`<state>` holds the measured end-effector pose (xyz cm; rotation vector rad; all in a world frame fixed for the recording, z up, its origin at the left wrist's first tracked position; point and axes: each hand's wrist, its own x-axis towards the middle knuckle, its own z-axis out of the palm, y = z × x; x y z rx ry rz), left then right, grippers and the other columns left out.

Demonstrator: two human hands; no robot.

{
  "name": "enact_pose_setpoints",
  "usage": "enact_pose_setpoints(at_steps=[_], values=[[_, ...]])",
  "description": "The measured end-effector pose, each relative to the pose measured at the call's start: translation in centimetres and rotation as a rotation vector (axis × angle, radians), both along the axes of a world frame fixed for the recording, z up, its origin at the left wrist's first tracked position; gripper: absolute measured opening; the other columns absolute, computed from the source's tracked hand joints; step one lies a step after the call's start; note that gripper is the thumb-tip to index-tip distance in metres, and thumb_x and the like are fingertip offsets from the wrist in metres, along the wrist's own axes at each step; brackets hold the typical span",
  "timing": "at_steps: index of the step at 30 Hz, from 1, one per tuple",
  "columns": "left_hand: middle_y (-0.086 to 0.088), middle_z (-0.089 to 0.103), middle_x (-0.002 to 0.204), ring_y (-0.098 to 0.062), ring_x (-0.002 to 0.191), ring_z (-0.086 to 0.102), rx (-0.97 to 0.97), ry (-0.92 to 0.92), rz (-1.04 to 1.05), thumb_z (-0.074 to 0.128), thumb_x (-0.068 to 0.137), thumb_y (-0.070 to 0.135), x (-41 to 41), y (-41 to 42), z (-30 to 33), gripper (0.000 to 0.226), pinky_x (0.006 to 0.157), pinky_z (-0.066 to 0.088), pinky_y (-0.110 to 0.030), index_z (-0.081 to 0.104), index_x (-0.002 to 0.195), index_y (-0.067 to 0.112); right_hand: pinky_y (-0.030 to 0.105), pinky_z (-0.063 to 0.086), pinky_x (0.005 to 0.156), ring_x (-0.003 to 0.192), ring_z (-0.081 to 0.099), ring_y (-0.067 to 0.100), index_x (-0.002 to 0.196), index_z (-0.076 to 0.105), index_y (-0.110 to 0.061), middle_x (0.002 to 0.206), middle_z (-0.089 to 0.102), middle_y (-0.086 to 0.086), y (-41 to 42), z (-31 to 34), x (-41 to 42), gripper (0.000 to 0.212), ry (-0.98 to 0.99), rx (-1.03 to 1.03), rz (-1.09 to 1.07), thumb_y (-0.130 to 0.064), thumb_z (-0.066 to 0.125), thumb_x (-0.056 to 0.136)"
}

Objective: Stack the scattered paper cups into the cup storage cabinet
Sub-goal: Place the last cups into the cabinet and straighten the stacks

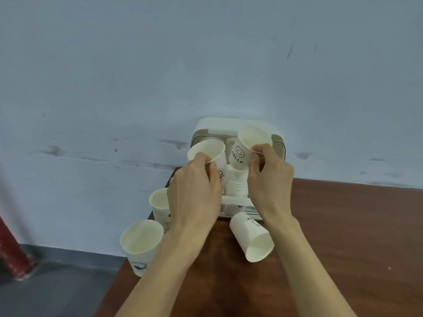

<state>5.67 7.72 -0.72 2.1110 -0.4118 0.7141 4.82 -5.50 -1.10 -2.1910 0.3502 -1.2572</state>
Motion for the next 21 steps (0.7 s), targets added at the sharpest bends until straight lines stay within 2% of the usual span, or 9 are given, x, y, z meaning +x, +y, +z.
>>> enact_pose_setpoints(at_steps=[6, 10, 14, 17, 21], values=[[0.001, 0.068, 0.082, -0.026, 0.079, 0.060, -0.079, -0.031, 0.005, 0.048, 0.095, 0.024, 4.3, -1.3, 0.8, 0.017, 0.071, 0.048, -0.041, 0.063, 0.098, 0.019, 0.032, 0.042, 0.066, 0.067, 0.053, 0.015, 0.107, 0.064, -0.017, 0.073, 0.063, -0.004, -1.8, -1.4, 3.1, 0.021, 0.012, 0.055, 0.038, -0.014, 0.046, 0.097], [0.002, 0.067, 0.078, -0.026, 0.076, 0.060, -0.100, 0.025, -0.036, 0.047, 0.093, 0.025, 6.3, -1.5, 0.4, 0.019, 0.071, 0.050, -0.043, 0.065, 0.095, 0.021, 0.042, 0.050, 0.070, 0.074, 0.061, 0.019, 0.108, 0.064, -0.019, 0.077, 0.068, 0.000, -2.4, -0.6, 3.3, 0.022, 0.015, 0.028, 0.067, -0.016, 0.045, 0.097], [0.002, 0.066, 0.076, -0.028, 0.065, 0.062, -0.123, 0.047, -0.060, 0.046, 0.093, 0.026, 7.2, -1.5, -0.4, 0.020, 0.061, 0.054, -0.041, 0.065, 0.095, 0.023, 0.047, 0.051, 0.073, 0.077, 0.063, 0.023, 0.110, 0.065, -0.018, 0.080, 0.069, 0.002, -2.8, -0.1, 3.0, 0.022, 0.037, -0.011, 0.072, -0.015, 0.047, 0.097], [0.003, 0.065, 0.076, -0.030, 0.057, 0.061, -0.082, -0.009, -0.065, 0.041, 0.095, 0.027, 7.6, -1.4, -0.1, 0.021, 0.059, 0.052, -0.041, 0.062, 0.096, 0.023, 0.046, 0.051, 0.073, 0.075, 0.062, 0.024, 0.111, 0.066, -0.019, 0.077, 0.069, 0.003, -3.1, -0.5, 3.4, 0.025, 0.105, -0.008, 0.064, -0.015, 0.046, 0.096], [0.000, 0.065, 0.083, -0.030, 0.058, 0.061, -0.002, -0.035, -0.068, 0.038, 0.097, 0.024, 7.9, -1.2, -0.2, 0.023, 0.058, 0.051, -0.042, 0.061, 0.099, 0.020, 0.041, 0.050, 0.078, 0.090, 0.062, 0.025, 0.114, 0.064, -0.021, 0.091, 0.072, 0.003, -2.9, -0.8, 3.7, 0.029, 0.247, -0.040, 0.059, -0.015, 0.042, 0.096]])
